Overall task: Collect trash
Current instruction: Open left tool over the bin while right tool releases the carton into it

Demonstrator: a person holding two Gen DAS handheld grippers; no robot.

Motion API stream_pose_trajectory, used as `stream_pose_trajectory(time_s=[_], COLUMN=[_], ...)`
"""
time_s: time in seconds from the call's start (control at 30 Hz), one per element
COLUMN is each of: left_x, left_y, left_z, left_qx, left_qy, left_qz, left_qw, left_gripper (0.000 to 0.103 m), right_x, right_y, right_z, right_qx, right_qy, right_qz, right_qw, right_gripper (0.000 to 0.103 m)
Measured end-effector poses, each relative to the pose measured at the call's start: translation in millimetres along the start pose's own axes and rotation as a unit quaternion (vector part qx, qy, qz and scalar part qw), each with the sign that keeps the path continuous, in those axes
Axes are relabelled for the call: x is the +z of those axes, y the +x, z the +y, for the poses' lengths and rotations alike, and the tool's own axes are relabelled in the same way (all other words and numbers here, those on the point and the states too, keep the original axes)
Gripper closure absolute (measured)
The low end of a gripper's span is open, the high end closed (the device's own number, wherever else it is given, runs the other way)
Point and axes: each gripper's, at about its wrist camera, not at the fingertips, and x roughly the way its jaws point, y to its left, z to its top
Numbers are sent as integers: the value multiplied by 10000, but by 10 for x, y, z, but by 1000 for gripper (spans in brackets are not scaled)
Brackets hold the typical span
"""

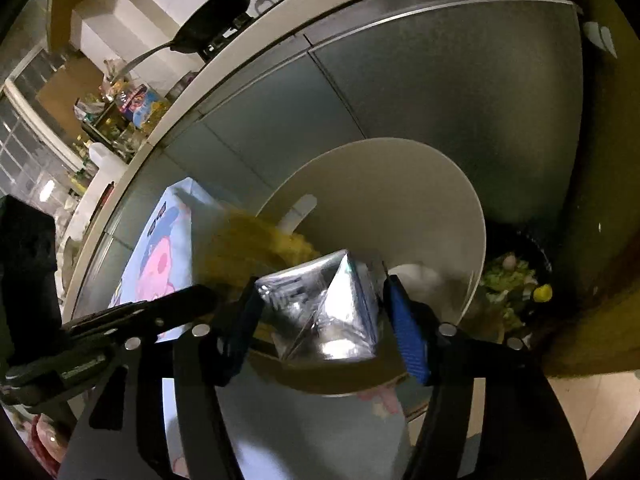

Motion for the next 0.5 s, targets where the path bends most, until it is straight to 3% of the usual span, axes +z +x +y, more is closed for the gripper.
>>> stream_pose_trajectory(time_s=[0.07, 0.1, 0.27, 0.5], left_x=[-20, -20, -183, -800], left_y=[-11, -28, -391, -1230], left_z=[13, 4, -39, -94], left_qx=[40, 90, 139, 103], left_qy=[-39, -37, -81, -206], left_qz=[-56, -103, -496, -1355], left_qw=[10000, 9999, 9986, 9905], left_gripper=[74, 71, 70, 70], right_x=[-34, -40, -134, -481], right_y=[-49, -76, -278, -500], right_z=[53, 48, 192, 786], right_qx=[-35, -34, 114, 560], right_qy=[-57, -73, -217, -843], right_qz=[-106, -150, -345, -369], right_qw=[9999, 9999, 9991, 9942], right_gripper=[41, 41, 42, 44])
